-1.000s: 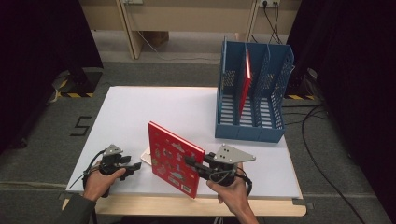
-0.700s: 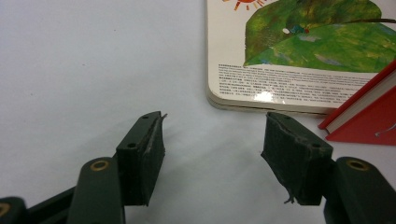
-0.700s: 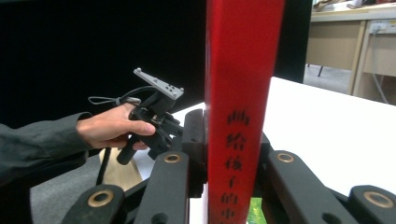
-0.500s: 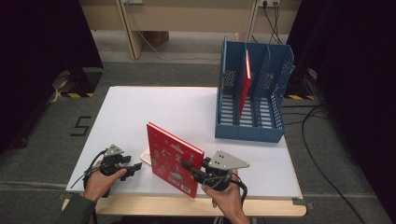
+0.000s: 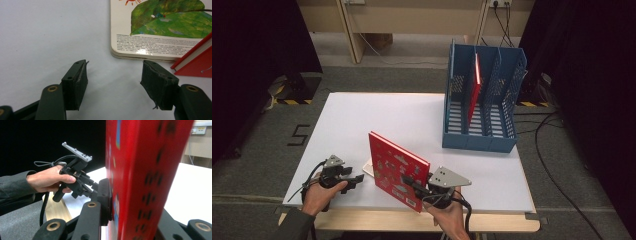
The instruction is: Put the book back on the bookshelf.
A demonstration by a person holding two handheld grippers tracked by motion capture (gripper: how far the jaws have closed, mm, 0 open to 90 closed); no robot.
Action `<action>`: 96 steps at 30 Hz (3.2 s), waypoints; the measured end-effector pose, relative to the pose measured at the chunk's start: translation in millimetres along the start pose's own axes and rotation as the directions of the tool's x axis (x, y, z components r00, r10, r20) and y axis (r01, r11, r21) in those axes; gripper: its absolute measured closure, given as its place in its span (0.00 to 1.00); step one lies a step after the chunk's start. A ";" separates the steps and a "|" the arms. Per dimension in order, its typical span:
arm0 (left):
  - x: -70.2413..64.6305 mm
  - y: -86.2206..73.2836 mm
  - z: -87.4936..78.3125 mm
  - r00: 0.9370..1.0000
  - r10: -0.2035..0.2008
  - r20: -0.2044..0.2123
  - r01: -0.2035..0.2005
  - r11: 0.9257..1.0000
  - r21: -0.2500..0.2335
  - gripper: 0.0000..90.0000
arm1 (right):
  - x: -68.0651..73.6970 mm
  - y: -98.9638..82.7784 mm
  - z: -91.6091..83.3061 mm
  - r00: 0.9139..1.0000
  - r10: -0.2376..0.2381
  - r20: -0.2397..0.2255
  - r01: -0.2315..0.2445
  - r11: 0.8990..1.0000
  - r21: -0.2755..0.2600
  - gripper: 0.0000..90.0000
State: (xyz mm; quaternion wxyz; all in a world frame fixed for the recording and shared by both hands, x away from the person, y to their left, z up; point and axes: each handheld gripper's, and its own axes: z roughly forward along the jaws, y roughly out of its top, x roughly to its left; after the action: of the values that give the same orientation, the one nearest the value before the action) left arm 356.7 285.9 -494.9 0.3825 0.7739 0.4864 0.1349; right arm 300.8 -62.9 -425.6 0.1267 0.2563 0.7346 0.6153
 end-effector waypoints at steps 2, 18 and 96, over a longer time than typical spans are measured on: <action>0.0 0.1 0.2 1.000 -0.003 0.001 0.003 1.000 -0.002 0.41 | 1.8 -3.5 2.8 1.000 -0.004 -0.002 0.004 1.000 0.014 0.85; 0.0 0.0 0.2 1.000 -0.002 0.000 0.002 1.000 -0.001 0.41 | 3.3 -17.1 11.2 1.000 -0.004 -0.010 0.005 1.000 0.018 0.85; -1.8 -0.2 0.7 1.000 0.013 -0.009 -0.013 1.000 0.000 0.39 | -12.7 -29.7 24.8 0.999 -0.020 -0.044 0.018 0.999 -0.039 0.85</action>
State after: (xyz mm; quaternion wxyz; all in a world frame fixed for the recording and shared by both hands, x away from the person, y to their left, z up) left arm 356.2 284.1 -495.2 0.3796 0.7763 0.4832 0.1409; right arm 317.3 -52.1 -461.3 0.1211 0.2329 0.7278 0.6336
